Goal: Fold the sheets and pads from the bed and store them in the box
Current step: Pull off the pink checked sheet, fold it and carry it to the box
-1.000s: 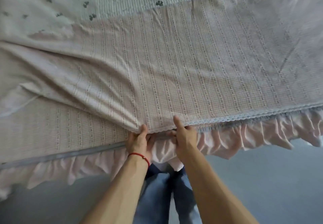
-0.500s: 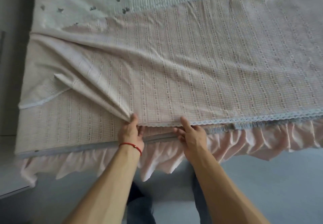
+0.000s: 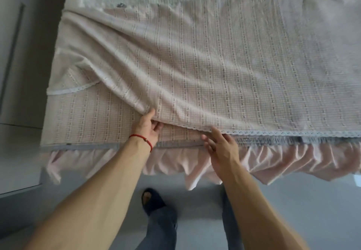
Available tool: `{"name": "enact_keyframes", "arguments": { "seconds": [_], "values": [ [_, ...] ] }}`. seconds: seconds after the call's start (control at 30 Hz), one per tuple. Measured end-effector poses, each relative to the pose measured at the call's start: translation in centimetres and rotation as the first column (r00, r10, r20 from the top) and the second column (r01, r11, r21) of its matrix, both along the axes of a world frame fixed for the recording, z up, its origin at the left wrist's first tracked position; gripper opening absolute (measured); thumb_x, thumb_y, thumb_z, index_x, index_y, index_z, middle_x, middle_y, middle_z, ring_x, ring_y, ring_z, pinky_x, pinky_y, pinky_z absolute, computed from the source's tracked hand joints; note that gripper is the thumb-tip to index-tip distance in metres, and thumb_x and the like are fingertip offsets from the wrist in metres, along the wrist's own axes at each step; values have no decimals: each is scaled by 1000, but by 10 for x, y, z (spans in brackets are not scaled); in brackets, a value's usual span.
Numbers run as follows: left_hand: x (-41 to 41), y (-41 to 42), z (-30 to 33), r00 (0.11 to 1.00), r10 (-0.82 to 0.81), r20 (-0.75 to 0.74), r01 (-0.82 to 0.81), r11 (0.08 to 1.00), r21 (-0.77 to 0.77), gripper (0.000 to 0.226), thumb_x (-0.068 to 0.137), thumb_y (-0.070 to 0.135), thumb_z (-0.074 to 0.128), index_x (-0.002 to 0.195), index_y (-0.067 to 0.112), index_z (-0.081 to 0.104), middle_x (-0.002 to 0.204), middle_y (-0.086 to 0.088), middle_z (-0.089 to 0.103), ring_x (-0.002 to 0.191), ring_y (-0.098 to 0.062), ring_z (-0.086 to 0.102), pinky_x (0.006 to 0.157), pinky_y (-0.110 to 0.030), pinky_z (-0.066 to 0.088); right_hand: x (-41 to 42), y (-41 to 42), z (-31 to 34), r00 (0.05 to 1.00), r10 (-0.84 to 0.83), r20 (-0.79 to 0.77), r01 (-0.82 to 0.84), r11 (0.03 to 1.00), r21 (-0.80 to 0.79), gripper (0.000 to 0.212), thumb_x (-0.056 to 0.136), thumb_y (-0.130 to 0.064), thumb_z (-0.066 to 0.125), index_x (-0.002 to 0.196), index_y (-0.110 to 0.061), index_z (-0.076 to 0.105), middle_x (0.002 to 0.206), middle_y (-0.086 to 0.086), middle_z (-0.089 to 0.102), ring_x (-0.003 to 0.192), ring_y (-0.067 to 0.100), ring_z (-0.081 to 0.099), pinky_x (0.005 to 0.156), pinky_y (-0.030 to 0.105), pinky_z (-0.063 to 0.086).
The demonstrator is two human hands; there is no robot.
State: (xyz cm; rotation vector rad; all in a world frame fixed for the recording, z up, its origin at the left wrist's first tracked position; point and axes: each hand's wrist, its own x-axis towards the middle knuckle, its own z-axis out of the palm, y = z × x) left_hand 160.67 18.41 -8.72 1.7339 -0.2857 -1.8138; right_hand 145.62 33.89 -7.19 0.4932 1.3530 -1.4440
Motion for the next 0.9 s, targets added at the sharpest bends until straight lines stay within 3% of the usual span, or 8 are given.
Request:
{"name": "enact_keyframes", "arguments": {
  "seconds": [0.1,0.23,0.33,0.4,0.47,0.6,0.77,0.9],
  "values": [
    [23,26,-8,1000,-1,22,1,1000,-16,10,96,24,68,102,16,69,89,2,75,82,-12,69,63,-25,56,23,-14,4,993,106,43,-105,994,-11,42,92,-21,77,119,5,59,85,17,74,65,20,73,54,23,57],
    [41,32,-12,992,-119,39,118,993,19,20,94,12,70,113,10,68,104,-9,75,85,-19,72,63,-27,60,53,-26,-1,986,169,-3,-168,983,81,34,93,-23,76,108,6,64,66,7,72,60,18,72,56,24,58],
    [45,-3,-4,993,-114,-21,115,993,2,24,95,16,67,118,8,65,117,-13,70,101,-22,67,82,-36,59,66,-41,-4,988,154,-21,-153,987,49,27,94,-23,75,106,-1,65,83,8,75,67,17,73,63,26,59],
    [51,-33,3,997,-30,-74,30,1000,5,18,99,24,62,111,11,63,114,-9,67,103,-22,63,96,-40,51,73,-56,-4,993,116,23,-116,993,16,30,93,-23,76,112,-4,63,101,13,77,72,20,74,65,27,60],
    [62,-60,7,991,77,-112,-80,997,-20,17,100,27,62,109,12,62,116,-8,67,104,-22,64,100,-43,49,83,-72,-3,994,79,72,-77,997,-23,35,93,-20,76,117,0,60,100,14,77,68,19,74,59,24,58],
    [84,-72,11,983,161,-90,-170,981,-96,11,101,24,61,105,15,65,104,-4,71,96,-17,67,93,-39,53,99,-93,-5,998,65,23,-65,998,18,30,92,-21,77,108,0,62,70,8,66,58,15,67,53,23,54],
    [134,-35,-9,996,68,57,-64,996,-66,26,100,21,63,123,11,64,112,-11,73,106,-26,69,75,-36,59,140,-105,-14,936,320,-147,-289,936,199,50,80,-50,84,107,-10,69,109,17,72,101,29,69,76,31,52],
    [144,-60,-11,984,-144,106,144,990,11,30,94,19,68,122,6,67,118,-18,72,99,-24,71,68,-32,61,156,-127,-18,923,362,-129,-329,918,222,54,80,-54,83,107,-10,66,105,2,71,100,20,66,87,34,50]
  ]
}}
